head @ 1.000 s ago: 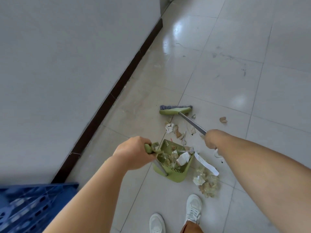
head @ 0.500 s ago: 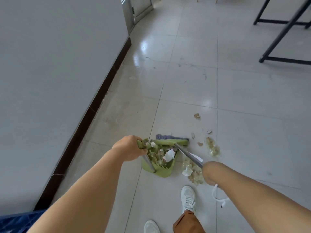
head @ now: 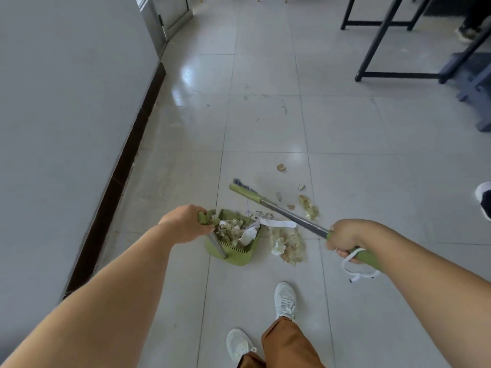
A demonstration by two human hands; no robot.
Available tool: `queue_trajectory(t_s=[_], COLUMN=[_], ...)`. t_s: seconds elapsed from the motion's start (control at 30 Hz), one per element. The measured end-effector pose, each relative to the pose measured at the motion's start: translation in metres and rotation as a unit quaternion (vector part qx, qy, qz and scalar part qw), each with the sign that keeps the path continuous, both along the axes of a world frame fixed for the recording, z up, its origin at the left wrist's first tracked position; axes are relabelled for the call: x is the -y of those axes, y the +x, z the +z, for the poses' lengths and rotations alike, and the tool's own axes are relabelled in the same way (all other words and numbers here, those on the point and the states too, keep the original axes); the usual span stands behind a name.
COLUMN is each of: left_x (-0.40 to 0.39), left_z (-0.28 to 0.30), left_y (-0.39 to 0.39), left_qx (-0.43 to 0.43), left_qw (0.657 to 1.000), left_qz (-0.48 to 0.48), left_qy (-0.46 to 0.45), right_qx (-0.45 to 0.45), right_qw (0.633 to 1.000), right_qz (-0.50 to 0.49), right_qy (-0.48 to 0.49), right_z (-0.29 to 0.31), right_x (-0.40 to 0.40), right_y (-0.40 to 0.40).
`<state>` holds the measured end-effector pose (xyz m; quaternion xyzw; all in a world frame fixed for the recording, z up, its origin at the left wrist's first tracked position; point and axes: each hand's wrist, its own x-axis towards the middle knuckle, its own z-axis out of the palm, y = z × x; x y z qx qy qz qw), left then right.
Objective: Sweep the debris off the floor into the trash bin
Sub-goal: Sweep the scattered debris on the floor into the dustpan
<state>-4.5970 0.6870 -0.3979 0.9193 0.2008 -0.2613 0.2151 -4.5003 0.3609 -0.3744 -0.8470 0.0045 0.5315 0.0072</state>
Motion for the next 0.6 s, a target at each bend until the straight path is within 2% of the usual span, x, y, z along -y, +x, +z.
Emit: queue_trajectory(t_s=[0.1, 0.17, 0.47, 0.6], left_x=[0.000, 0.000, 0.007, 0.018], left_z=[0.005, 0.008, 0.015, 0.015], left_y=[-0.002, -0.002, -0.003, 0.001], left_qx=[-0.006, -0.012, -0.043, -0.053], left_qw=[0.999, 0.998, 0.990, 0.988], left_qz=[-0.031, -0.054, -0.131, -0.144], left_qy=[0.012, 0.017, 0.000, -0.010], right_qx=[0.042, 0.038, 0.029, 0.058], right_qw=[0.994, 0.992, 0.981, 0.975], right_qz=[-0.094, -0.123, -0.180, -0.211], right_qy=[0.028, 0.003, -0.065, 0.020], right_z=[-0.006, -0.011, -0.014, -0.030], right_x=[0.002, 0.004, 0.030, 0.040], right_y=[-0.006, -0.005, -0.005, -0.008])
